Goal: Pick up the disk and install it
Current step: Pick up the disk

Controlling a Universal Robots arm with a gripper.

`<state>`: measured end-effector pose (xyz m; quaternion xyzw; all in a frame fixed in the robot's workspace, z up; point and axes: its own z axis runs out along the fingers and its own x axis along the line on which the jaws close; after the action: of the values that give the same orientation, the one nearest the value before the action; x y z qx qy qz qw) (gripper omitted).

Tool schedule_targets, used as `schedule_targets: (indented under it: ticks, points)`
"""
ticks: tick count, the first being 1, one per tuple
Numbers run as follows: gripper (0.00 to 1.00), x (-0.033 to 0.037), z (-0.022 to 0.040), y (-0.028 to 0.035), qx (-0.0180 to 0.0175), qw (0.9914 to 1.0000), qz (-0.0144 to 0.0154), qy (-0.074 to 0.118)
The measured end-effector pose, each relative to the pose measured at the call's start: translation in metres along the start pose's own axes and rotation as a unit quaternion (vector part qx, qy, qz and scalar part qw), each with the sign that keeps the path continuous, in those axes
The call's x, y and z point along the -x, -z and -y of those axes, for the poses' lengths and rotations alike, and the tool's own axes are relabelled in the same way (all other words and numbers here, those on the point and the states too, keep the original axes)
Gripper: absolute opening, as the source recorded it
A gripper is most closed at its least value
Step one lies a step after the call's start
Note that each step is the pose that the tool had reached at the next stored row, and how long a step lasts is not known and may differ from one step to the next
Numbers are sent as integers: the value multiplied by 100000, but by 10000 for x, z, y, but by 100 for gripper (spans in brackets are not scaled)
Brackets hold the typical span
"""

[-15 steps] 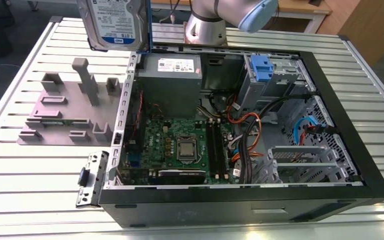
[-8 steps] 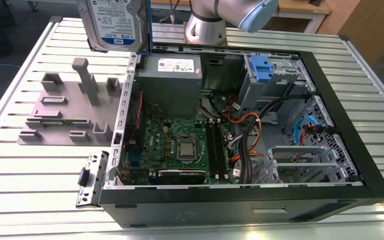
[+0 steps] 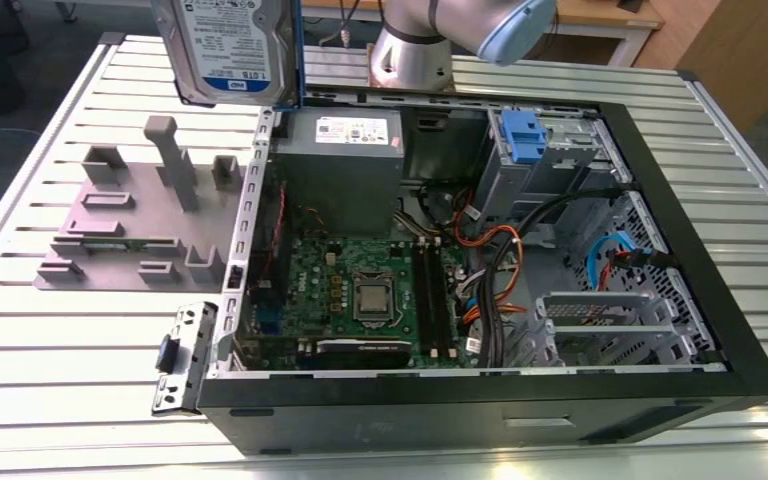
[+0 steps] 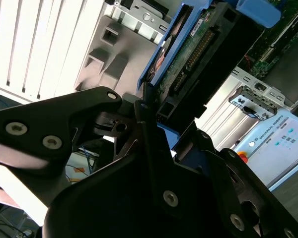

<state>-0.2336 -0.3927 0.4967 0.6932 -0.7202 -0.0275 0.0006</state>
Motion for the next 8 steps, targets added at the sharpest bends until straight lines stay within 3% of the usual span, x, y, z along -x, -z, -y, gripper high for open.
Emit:
schedule_targets:
  ticks: [8]
  points:
    - [36, -20, 4, -2, 0, 100000, -1, 4]
